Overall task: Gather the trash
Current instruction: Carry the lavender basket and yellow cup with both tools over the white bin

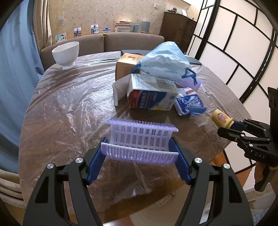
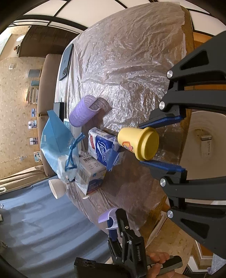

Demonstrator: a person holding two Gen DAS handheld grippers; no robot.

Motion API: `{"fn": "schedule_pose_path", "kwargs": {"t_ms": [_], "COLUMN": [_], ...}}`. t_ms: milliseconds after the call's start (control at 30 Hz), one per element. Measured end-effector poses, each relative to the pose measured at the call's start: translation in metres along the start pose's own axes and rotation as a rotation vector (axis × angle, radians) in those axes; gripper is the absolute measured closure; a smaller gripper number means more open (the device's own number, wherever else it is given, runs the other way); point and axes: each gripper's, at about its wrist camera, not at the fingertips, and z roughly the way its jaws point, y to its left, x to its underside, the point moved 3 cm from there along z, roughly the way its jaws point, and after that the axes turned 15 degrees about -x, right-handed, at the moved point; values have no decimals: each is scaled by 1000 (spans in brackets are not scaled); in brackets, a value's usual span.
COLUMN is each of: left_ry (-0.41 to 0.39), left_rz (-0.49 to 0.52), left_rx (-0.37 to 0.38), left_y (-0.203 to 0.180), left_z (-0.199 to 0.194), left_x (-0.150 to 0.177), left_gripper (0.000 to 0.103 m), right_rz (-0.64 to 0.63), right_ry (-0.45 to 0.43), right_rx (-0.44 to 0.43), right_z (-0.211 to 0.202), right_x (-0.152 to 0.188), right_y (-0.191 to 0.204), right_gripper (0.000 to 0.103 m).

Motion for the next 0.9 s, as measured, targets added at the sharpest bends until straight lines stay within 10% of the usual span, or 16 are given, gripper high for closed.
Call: {"fn": "schedule_pose_path", "kwargs": {"t_ms": [900], "left_ry": [23], "left_rz": [5], "left_rx": [22], "left_y": [-32], "left_z": [-37], "left_x": [42], "left_gripper": [31], "right_rz": [-63], "right_ry": [60], "right_rx": [-73], "right_z": [-22], "right_x": [32], "right_y": [31], "right_gripper": [67]}}
